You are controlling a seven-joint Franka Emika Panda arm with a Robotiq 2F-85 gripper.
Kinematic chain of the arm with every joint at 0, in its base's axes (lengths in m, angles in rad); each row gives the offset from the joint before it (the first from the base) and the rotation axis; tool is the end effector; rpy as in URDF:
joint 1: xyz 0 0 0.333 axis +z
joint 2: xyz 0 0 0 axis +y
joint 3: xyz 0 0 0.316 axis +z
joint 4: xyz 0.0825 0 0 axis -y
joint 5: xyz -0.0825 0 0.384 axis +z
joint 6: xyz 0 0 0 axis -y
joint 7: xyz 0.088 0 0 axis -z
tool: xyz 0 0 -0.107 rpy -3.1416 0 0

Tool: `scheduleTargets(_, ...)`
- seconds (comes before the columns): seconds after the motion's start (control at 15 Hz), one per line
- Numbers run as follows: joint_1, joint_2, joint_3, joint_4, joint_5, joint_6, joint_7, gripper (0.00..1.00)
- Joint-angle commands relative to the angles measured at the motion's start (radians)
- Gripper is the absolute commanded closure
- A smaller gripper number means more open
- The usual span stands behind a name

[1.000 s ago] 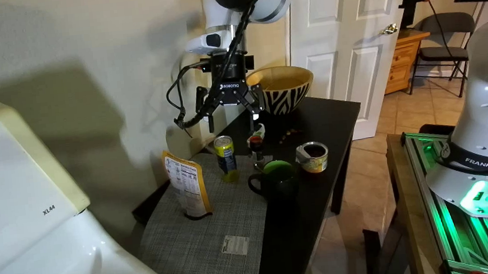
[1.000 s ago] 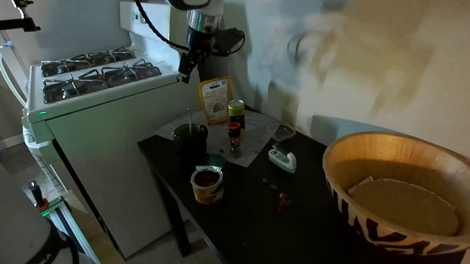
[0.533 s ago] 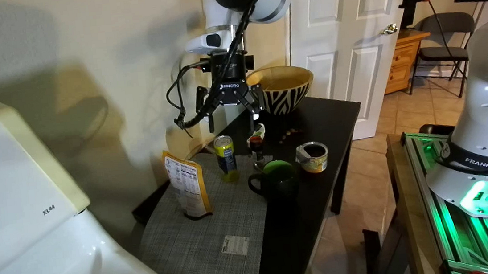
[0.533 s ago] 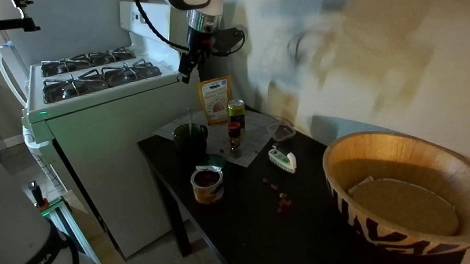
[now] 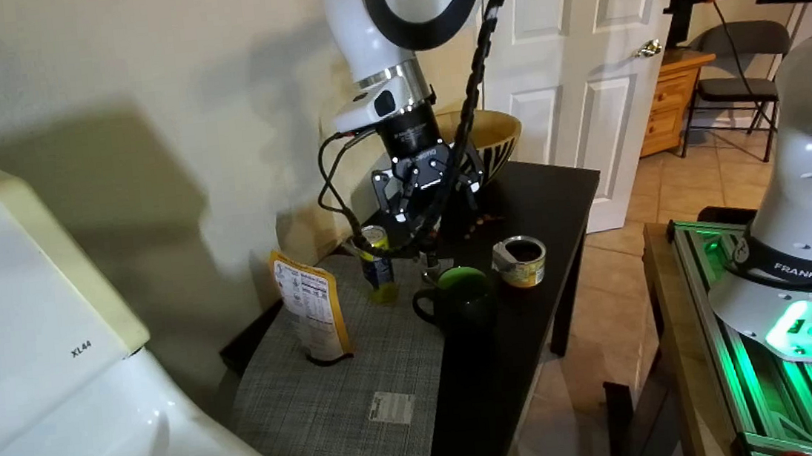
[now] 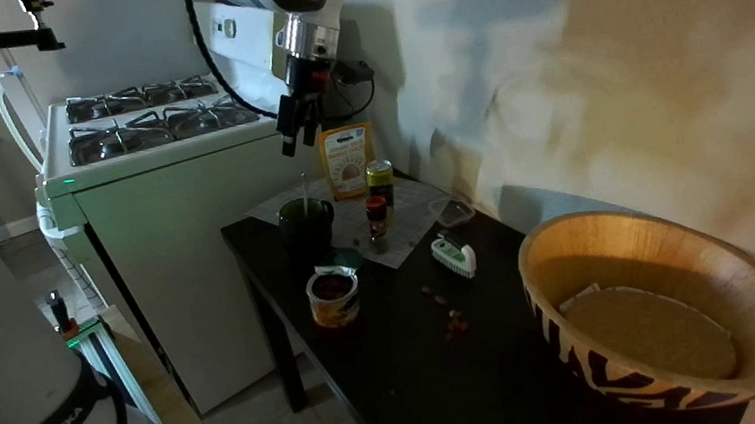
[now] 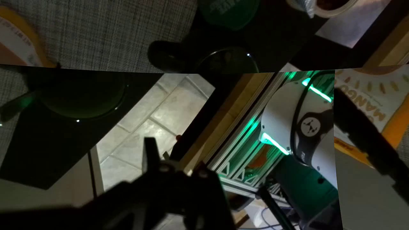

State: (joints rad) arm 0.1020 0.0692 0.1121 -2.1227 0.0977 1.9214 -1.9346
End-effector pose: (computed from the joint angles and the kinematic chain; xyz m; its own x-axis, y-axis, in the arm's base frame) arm 0.5076 0.1170 0.3601 -0.4826 0.8578 0.1768 0.8302 0.5124 -0.2198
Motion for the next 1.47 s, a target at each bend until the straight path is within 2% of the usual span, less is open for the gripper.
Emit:
scheduleTargets(0.0, 0.02, -0.03, 0.02, -0.059, -0.108, 0.05, 0.014, 0.0)
scheduleTargets(0.2, 0.029, -0.018, 0.03, -0.095, -0.164, 0.155, 0.034, 0.0)
scheduleTargets(0.4, 0.037, 0.012, 0.041, -0.106, -0.187, 0.189, 0.053, 0.0)
scheduleTargets(0.47, 0.038, 0.018, 0.045, -0.109, -0.185, 0.191, 0.051, 0.02)
scheduleTargets(0.53, 0.04, 0.025, 0.048, -0.107, -0.187, 0.189, 0.048, 0.09)
scheduleTargets(0.73, 0.039, 0.049, 0.052, -0.086, -0.191, 0.184, 0.031, 0.1)
scheduleTargets(0.93, 0.036, 0.084, 0.051, -0.048, -0.19, 0.13, 0.023, 0.17)
scheduleTargets(1.0, 0.035, 0.092, 0.052, -0.041, -0.189, 0.124, 0.02, 0.16)
scheduleTargets(1.07, 0.035, 0.103, 0.052, -0.032, -0.189, 0.124, 0.017, 0.2)
scheduleTargets(1.4, 0.031, 0.152, 0.051, 0.024, -0.194, 0.103, 0.005, 0.26)
